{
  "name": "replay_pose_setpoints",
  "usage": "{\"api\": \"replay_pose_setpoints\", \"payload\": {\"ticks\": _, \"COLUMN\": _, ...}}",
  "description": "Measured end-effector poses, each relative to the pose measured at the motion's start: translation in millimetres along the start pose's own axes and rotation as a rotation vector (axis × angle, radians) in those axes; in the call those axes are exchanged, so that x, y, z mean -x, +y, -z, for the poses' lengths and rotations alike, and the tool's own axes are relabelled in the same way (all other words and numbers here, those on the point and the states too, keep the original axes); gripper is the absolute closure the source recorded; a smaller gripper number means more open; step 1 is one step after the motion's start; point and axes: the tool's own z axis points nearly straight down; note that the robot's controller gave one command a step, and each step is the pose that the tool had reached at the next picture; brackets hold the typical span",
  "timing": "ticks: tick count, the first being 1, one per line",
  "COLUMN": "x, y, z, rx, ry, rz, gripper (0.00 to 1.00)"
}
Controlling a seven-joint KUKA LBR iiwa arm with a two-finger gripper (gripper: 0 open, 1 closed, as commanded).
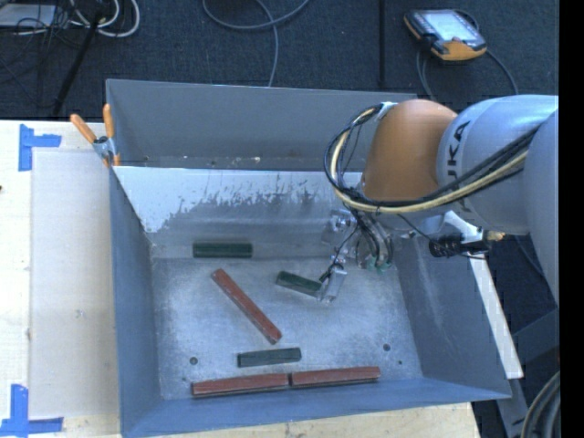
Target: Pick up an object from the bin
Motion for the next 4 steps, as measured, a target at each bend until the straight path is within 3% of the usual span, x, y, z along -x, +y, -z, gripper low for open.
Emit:
{"api": "replay_pose_setpoints", "payload": {"ticks": 1, "x": 3.5, "y": 8.3, "z": -52.6, "rx": -0.001, "ry": 0.002, "rz": 0.130, "gripper": 0.00}}
{"api": "replay_pose_setpoints", "payload": {"ticks": 2, "x": -10.6, "y": 5.1, "z": -65.8, "rx": -0.001, "ry": 0.003, "rz": -0.115, "gripper": 1.00}}
{"api": "replay_pose_setpoints", "payload": {"ticks": 4, "x": -10.7, "y": 5.0, "z": -64.8, "rx": -0.002, "ry": 0.003, "rz": -0.115, "gripper": 1.00}}
